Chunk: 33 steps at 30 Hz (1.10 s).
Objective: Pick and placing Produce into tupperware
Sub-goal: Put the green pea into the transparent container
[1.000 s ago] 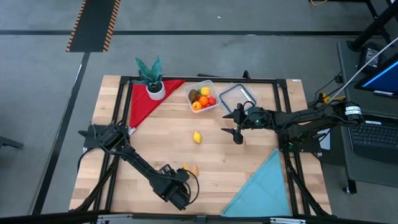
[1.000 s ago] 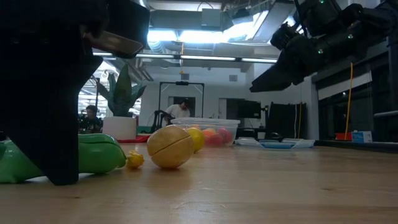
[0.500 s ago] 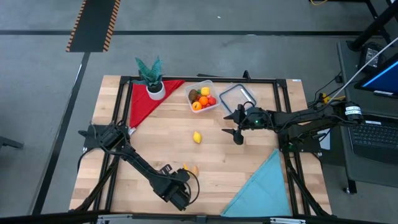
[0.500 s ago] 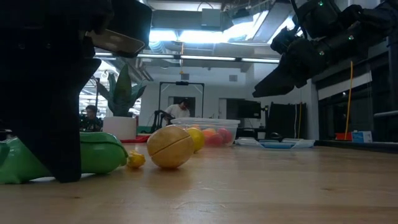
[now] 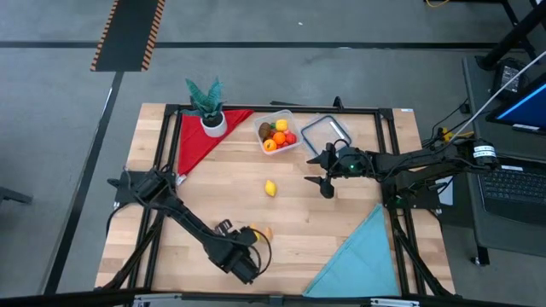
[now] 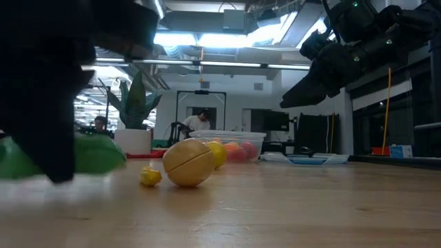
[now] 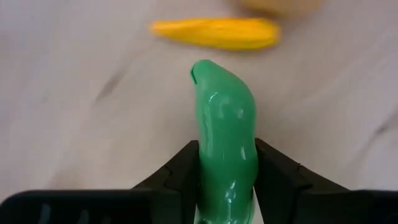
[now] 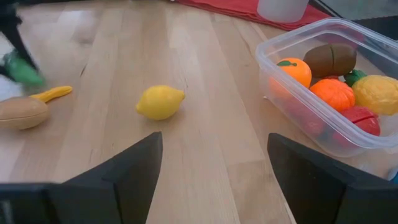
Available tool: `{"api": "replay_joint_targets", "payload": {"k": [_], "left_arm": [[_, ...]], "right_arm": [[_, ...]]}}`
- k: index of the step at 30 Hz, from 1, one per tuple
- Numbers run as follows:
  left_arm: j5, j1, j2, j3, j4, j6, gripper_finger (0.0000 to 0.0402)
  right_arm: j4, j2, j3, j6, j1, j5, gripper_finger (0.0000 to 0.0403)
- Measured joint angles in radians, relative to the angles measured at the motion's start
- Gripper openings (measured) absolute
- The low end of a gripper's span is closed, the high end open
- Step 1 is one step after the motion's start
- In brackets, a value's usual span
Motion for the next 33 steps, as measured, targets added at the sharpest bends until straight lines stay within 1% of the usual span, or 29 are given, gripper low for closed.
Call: {"api": "replay_joint_targets", "payload": {"k": [3,6,9,13,15,22,28,33], "left_arm": [[-0.001,0.0,-0.05,0.002,-0.042,0.0,0.0114],[-0.033,-0.006,-0.091,0.003,-0.091,0.01,0.0115],[-0.086,-0.015,-0.128,0.002,-0.106,0.046,0.0122],[-0.196,-0.031,-0.175,0.003,-0.121,0.105,0.0114],[-0.232,-0.037,-0.197,0.004,-0.129,0.127,0.0114],[-0.348,-0.078,-0.293,0.005,-0.215,0.103,0.0114],[-0.434,-0.134,-0.372,0.006,-0.219,0.113,0.0114],[-0.481,-0.162,-0.388,0.006,-0.218,0.113,0.0114]], "right_arm": [[-0.001,0.0,0.0,0.0,0.0,0.0,0.0291],[-0.008,0.0,0.0,0.002,0.0,0.0,0.0291],[-0.024,0.0,0.0,0.002,0.0,0.0,0.0291],[-0.038,0.0,0.0,0.002,0.0,0.0,0.0291],[-0.037,0.0,0.0,0.002,0.0,0.0,0.0291],[-0.034,0.0,0.0,0.003,0.0,-0.021,0.0291],[-0.034,0.0,0.0,0.001,0.008,-0.026,0.0291],[-0.034,0.0,0.0,0.0,0.029,-0.026,0.0291]]}}
